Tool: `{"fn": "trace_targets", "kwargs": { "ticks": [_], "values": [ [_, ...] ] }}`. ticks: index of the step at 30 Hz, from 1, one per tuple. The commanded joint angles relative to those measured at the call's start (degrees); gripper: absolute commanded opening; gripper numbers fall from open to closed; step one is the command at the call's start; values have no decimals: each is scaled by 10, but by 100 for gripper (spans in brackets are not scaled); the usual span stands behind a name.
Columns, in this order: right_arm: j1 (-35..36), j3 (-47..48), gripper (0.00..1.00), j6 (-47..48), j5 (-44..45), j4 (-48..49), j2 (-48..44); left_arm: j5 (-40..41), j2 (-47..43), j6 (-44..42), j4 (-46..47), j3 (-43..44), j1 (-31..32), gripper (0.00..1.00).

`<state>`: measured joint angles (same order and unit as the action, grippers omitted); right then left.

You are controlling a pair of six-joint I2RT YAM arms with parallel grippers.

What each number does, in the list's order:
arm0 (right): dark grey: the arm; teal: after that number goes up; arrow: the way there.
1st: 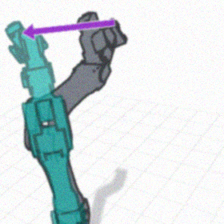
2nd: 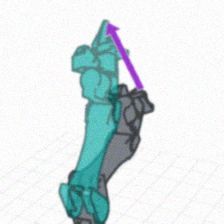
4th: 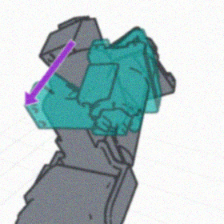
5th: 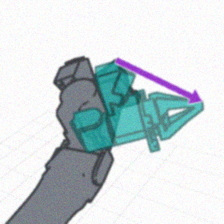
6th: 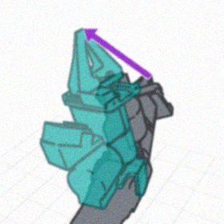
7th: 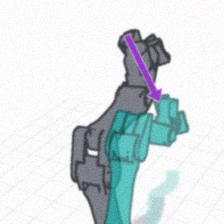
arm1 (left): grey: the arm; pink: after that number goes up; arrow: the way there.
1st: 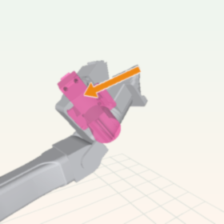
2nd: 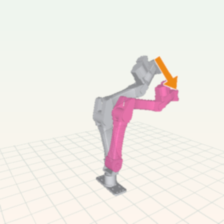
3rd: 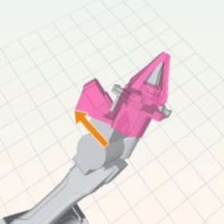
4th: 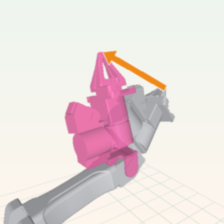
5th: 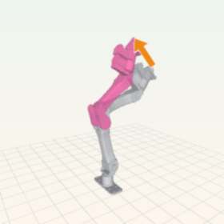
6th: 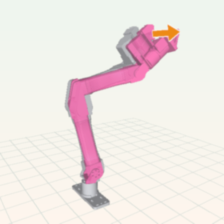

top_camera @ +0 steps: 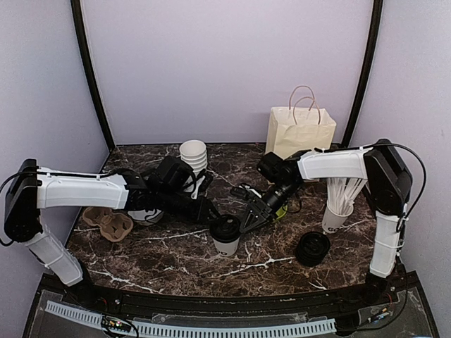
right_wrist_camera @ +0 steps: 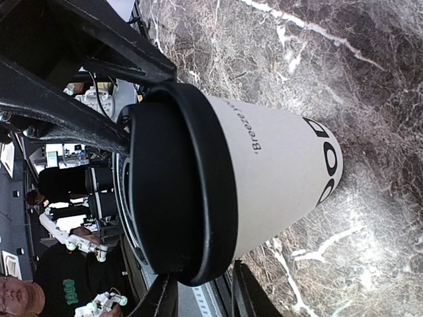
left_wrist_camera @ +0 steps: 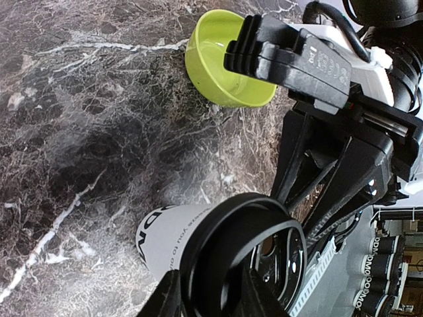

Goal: Pack the takeout coffee

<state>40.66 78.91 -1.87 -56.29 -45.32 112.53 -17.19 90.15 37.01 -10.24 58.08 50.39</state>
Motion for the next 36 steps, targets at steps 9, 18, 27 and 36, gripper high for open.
{"fn": "trace_targets", "kwargs": {
  "ticks": [9,18,27,36],
  "values": [
    [2,59,33,77,24,-5,-4,11,-22,-23,-56,-11,7,48],
    [2,70,47,105,57,-38,-42,73,-72,-73,-116,67,7,67],
    [12,44,59,102,96,-29,-54,91,-67,-102,-134,69,-13,63],
    [23,58,50,89,148,-23,-24,-38,-24,-130,-36,63,-28,66]
  ]
}}
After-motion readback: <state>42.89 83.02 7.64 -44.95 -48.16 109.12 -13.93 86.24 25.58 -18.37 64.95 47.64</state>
